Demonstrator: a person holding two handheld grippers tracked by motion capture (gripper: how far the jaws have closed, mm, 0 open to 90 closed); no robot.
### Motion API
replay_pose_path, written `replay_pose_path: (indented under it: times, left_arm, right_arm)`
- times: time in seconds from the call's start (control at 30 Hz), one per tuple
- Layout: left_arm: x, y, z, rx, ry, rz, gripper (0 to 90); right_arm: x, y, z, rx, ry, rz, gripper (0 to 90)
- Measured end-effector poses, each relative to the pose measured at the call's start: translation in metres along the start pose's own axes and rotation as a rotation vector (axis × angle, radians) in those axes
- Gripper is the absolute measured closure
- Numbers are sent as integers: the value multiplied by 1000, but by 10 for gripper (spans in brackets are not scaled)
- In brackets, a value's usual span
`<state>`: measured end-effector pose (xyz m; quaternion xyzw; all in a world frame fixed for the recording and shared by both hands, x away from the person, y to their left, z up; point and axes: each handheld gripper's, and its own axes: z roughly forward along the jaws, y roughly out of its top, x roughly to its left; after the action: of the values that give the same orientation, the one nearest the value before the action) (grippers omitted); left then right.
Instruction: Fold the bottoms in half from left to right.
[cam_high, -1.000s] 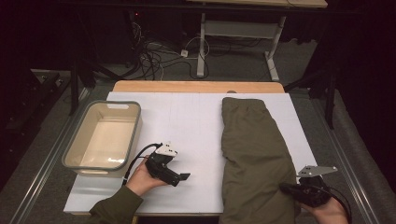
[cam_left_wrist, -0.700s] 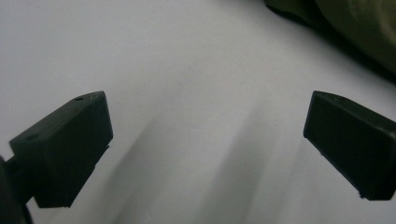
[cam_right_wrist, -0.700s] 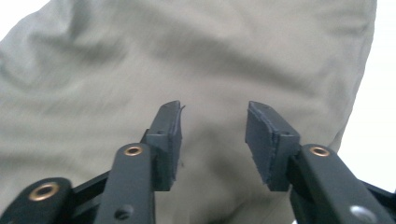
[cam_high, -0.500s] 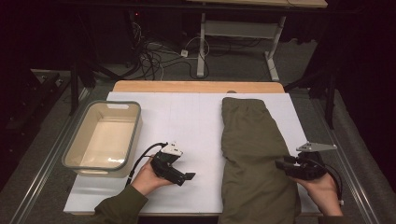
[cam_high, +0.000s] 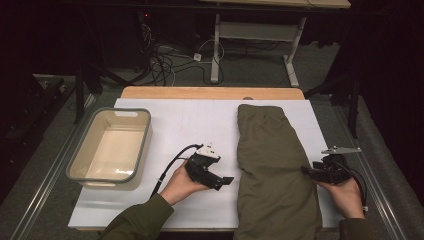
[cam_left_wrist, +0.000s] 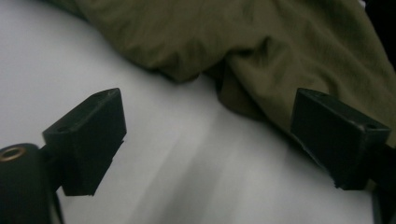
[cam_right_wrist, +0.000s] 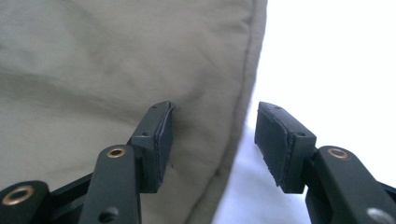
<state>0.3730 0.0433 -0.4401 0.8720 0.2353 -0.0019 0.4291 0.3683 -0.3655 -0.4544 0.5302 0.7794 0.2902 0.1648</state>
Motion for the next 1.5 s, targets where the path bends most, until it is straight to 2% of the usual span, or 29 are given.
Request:
replay_pose_path:
  times: [0.13,0.33,0.5,0.67,0.77,0.87,0.9,0.93,0.97,1.07,1.13,1.2,1.27,1.37,1.43,1.47,1.5]
  left_arm:
    - [0,15,12,2,5,-3,129]
    - [-1,25,32,13,4,-35,134]
    - [-5,29,52,53,11,-40,135]
    - [-4,26,66,90,16,-54,184]
    - [-3,25,64,101,25,-55,184]
    - [-2,20,48,105,55,-36,186]
    - [-1,18,40,99,65,-26,215]
    - [1,14,33,88,70,-19,341]
    - [3,11,27,84,69,-28,341]
    - [9,4,22,119,28,-44,454]
    - [7,0,29,159,-16,-25,544]
    - [2,-1,38,178,-47,-13,643]
    - [-3,-1,48,178,-70,-3,648]
    - [-10,5,54,129,-85,14,641]
    - [-15,12,56,87,-104,29,591]
    - [-22,19,58,54,-109,56,538]
    - [-22,19,58,54,-109,56,538]
  right_arm:
    - [-3,-2,2,-1,4,9,520]
    - [0,-2,1,3,16,-3,652]
    - [0,-2,2,6,28,-4,719]
    - [2,-2,3,6,57,-7,820]
    - [1,-2,3,5,61,-7,822]
    - [1,-3,3,-5,58,-7,829]
    - [1,-3,3,-6,57,-8,829]
    - [1,-3,3,-6,60,-7,829]
    - [1,-3,3,-6,60,-7,829]
    - [1,-3,3,-4,60,-8,832]
    - [1,-3,3,-4,57,-8,833]
    - [1,-3,3,-5,57,-7,833]
    - [1,-3,3,-5,57,-8,833]
    - [1,-3,3,-5,60,-7,833]
    - [1,-3,3,-7,60,-8,833]
    - [1,-3,3,-6,60,-9,833]
    - [1,-3,3,-6,60,-9,833]
